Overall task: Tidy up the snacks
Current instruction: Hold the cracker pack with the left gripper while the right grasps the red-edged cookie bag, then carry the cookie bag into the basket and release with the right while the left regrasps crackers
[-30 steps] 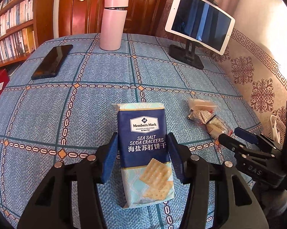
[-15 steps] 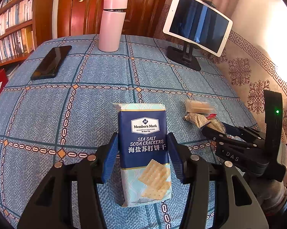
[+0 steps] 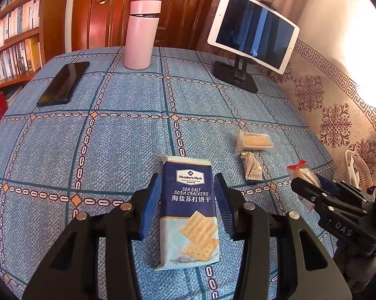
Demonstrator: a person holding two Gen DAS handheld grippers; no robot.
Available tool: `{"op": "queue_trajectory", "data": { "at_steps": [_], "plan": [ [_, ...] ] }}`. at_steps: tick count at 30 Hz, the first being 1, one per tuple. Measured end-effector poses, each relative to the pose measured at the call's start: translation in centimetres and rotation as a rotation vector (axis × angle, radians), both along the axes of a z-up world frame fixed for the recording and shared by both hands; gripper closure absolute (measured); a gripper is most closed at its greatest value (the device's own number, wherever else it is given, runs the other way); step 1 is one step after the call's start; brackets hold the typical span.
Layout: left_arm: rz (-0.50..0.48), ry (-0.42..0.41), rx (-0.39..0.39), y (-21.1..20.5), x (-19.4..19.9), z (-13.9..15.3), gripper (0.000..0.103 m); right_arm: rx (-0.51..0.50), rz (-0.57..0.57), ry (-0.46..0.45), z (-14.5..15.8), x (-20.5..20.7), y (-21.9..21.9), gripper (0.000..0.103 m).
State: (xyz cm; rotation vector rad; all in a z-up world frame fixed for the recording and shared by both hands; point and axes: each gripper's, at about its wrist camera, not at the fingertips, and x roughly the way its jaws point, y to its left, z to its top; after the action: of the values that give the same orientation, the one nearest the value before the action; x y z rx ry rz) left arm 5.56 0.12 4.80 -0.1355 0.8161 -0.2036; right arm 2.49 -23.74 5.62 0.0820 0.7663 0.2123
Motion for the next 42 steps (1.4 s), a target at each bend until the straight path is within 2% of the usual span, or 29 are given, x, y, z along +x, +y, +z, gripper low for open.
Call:
{"op": "queue_trajectory", "data": {
  "at_steps": [6, 9, 15, 18, 20, 22, 23, 27, 35, 42],
  "plan": [
    [0.005, 0.011, -0.006, 0.0, 0.0, 0.0, 0.057, 0.023, -0.05, -0.059, 2.2, -2.7, -1.8, 0.059],
    [0.018, 0.032, -0.007, 0.2, 0.2, -0.3, 0.035, 0.039, -0.08, -0.083, 3.1, -4.0, -3.0, 0.059],
    [-0.012, 0.097, 0.01, -0.7, 0.7, -1.6, 0.021, 0.063, -0.144, -0.133, 4.6, -6.3, -5.5, 0.059],
    [-0.009, 0.109, 0.083, -1.5, 0.9, -2.7, 0.021, 0.071, -0.173, -0.152, 5.1, -7.5, -6.6, 0.059],
    [-0.003, 0.099, 0.138, -2.0, 0.9, -3.0, 0.028, 0.074, -0.193, -0.165, 5.3, -8.1, -7.5, 0.059],
    [-0.011, 0.081, 0.169, -2.3, 0.8, -3.0, 0.046, 0.071, -0.218, -0.179, 5.5, -8.8, -8.5, 0.059],
    [-0.007, 0.077, 0.173, -2.3, 0.8, -2.9, 0.051, 0.068, -0.234, -0.188, 5.7, -9.3, -9.0, 0.059],
    [-0.008, 0.067, 0.139, -1.9, 0.7, -2.5, 0.052, 0.058, -0.313, -0.224, 6.2, -11.0, -11.3, 0.059],
    [-0.04, -0.018, 0.112, -2.8, -0.7, 0.3, 0.052, 0.029, -0.502, -0.271, 6.9, -13.9, -16.9, 0.059],
    [-0.069, -0.058, 0.104, -4.0, -1.3, 2.4, 0.052, -0.004, -0.573, -0.28, 6.6, -13.9, -19.3, 0.059]
  ]
}}
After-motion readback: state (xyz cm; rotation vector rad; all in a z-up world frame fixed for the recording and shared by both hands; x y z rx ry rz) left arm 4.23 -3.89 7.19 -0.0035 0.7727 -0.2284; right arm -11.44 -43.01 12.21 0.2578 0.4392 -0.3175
